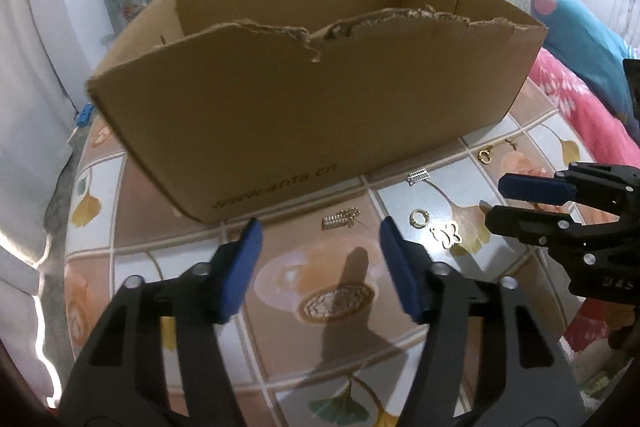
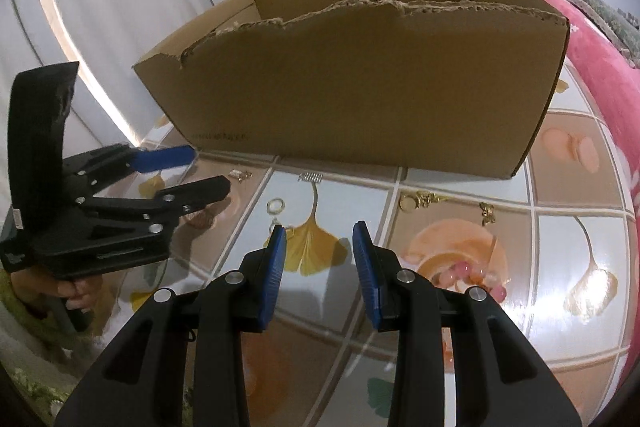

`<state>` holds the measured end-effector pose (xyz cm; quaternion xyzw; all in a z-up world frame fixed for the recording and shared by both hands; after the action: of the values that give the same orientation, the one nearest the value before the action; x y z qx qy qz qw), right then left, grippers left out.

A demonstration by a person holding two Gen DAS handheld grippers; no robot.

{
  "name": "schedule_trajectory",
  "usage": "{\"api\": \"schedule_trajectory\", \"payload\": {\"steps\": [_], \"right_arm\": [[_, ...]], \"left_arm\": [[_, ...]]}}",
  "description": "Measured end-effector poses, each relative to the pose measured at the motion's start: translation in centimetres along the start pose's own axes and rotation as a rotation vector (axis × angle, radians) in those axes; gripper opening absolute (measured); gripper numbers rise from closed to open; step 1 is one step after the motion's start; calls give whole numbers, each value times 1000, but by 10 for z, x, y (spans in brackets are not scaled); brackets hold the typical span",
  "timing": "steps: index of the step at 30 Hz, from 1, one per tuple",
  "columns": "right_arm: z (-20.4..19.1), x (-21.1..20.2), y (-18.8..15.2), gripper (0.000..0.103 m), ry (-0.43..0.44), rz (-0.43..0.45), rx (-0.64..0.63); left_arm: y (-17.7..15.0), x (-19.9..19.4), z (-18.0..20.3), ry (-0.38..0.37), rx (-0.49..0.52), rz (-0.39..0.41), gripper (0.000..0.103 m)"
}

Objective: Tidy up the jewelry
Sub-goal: 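Close the left tool on the small gold earring beside the box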

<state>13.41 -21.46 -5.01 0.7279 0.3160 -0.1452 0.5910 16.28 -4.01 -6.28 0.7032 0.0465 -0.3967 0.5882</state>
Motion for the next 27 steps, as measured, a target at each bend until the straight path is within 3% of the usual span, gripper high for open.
{"api": "schedule_trajectory", "payload": {"steps": [4,12,18,27], "right_arm": [[0,6,2,34,4,3,4],[1,15,3,34,15,2,10],[0,13,3,34,9,11,1],[-3,4,-1,34,2,21,-2]], "left_arm": [[2,8,1,-13,-14,-25,43],[4,20,9,-15,-21,-60,40],[7,26,19,12,9,-53,32],[5,24,32,-12,41,-41,14]]}}
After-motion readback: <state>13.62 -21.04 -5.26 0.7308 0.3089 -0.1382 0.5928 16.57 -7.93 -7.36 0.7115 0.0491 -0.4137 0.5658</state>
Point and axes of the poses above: each gripper's, at about its wrist camera, not at the fingertips, and x roughly the way its jaws point, z to its right, y to its top, the point moved 3 cm from there along x, roughly the way its jaws point, and after that the axes turned 14 degrees about z, right-handed, at the moved point
